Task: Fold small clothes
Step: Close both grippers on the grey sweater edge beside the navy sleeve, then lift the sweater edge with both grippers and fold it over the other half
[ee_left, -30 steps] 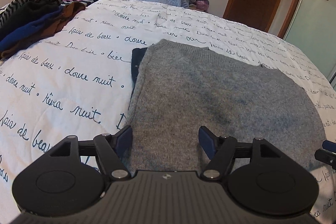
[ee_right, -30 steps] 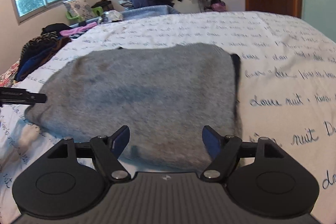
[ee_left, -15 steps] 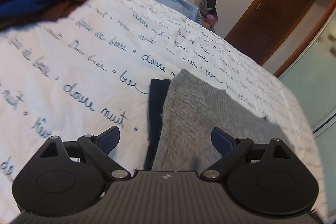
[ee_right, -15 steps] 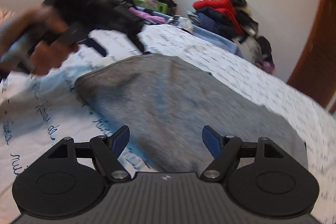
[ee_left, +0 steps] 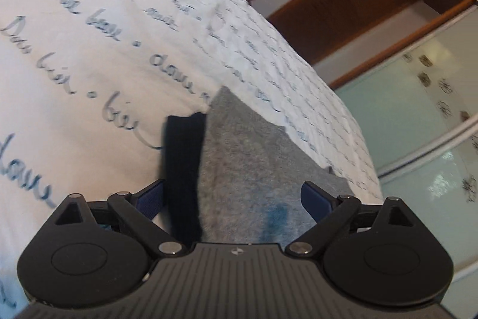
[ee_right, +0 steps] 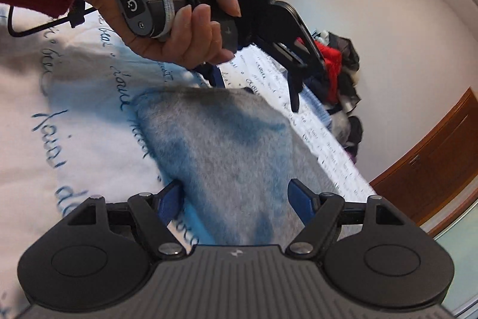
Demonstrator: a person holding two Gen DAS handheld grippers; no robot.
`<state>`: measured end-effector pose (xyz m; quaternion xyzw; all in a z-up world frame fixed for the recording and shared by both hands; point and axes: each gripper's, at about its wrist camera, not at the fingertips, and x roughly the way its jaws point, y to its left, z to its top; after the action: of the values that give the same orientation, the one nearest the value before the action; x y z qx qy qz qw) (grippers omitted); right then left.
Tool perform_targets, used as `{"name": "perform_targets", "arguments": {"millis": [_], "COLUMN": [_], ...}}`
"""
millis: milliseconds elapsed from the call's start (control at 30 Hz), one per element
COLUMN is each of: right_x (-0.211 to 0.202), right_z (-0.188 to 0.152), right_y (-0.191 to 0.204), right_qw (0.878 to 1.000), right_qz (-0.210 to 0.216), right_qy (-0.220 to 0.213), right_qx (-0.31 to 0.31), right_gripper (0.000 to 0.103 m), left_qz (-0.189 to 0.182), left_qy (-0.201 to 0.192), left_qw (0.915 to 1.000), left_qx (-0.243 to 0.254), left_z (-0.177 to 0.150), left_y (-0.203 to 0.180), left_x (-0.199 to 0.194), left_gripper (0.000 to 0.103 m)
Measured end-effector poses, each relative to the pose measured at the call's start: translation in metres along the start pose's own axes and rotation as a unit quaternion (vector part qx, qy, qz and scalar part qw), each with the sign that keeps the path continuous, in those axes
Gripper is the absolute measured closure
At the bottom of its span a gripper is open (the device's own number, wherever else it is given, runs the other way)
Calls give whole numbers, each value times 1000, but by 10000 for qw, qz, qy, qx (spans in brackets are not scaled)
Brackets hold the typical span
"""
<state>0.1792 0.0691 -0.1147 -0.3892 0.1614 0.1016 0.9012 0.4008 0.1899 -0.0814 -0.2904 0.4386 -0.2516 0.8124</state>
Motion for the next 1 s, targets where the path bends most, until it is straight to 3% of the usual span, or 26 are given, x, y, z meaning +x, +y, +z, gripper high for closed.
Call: {"name": "perform_targets", "arguments": {"millis": [133,233,300,333,400,467,567,767,1000], "right_x": [15,20,24,26,26,21,10,-5,-27], "right_z": [9,13,14,13,11,10,13,10,-4], "right_y": [9,11,15,16,18,15,1,-48,-85], "right_qw": [9992,9984,9980,9978,9971,9970,9974,9910,9865], "right_qz": [-209,-74,106,147,151,196,325,615,262], "right_qy": [-251,-405,-421,-427,-491,-559,-639,-783,-934], "right_qx": [-250,-381,-451,-488,-560,-496,-106,893,1321], "right_gripper": [28,40,67,74,93,95,96,96,96], "left_qz": [-234,-280,-224,-157,-127,-26,168,413,377], "left_qy": [100,82,67,75,45,-5,-144,-415,-728], "left_qw": [9997,9993,9991,9990,9990,9994,9996,9981,9955], "left_qx": [-53,-238,-360,-412,-420,-343,-195,165,482], "left_z": [5,8,11,12,10,8,6,5,2], "left_y": [4,8,13,14,15,12,2,-32,-81], "left_x": [12,19,22,26,27,26,20,4,-15], "left_gripper": [18,32,47,59,72,83,87,89,90]}}
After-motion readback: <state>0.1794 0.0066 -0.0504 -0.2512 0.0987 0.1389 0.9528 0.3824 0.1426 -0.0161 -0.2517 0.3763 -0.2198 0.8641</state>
